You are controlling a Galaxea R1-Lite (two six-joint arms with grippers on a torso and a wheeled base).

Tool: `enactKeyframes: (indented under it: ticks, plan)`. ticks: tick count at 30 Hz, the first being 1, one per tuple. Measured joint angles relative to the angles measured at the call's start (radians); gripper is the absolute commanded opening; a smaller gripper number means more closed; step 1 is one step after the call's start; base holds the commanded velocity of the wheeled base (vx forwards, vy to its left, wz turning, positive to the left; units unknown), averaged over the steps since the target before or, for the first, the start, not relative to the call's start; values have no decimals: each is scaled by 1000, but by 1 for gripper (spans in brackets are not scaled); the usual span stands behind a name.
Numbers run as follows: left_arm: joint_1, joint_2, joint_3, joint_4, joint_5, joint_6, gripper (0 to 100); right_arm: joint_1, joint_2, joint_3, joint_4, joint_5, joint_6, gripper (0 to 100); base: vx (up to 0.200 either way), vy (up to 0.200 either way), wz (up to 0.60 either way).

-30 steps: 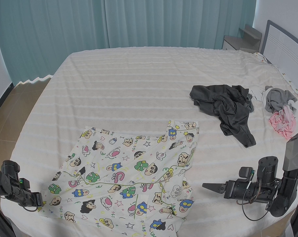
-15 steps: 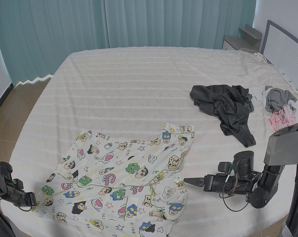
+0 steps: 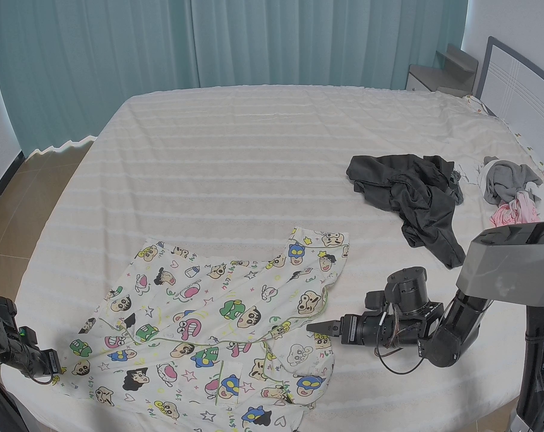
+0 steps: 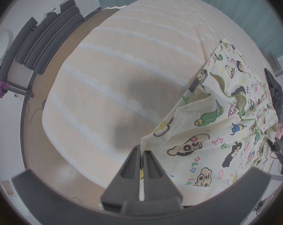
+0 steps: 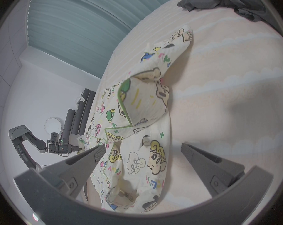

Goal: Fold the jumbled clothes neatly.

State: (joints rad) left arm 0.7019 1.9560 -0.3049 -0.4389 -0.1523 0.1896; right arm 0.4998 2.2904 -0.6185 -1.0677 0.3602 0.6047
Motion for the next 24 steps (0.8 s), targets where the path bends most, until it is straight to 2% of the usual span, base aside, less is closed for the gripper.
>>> enactKeyframes:
  ticks: [1,11,19,24]
  plan:
    - [0,1,0,0,-6,0,0,2,3,-7,11,0,0,0,0,0,0]
    - [-2,0,10,0,-72,-2,0,15,22,-74,182,0,-1,0,0,0,0]
    - [-7,-2,23,-1,-89,-1,0,7,-10,-63,191,-24,0,0,0,0,0]
    - [-20,-7,33,-1,-90,-2,0,-5,-60,7,185,-59,0,0,0,0,0]
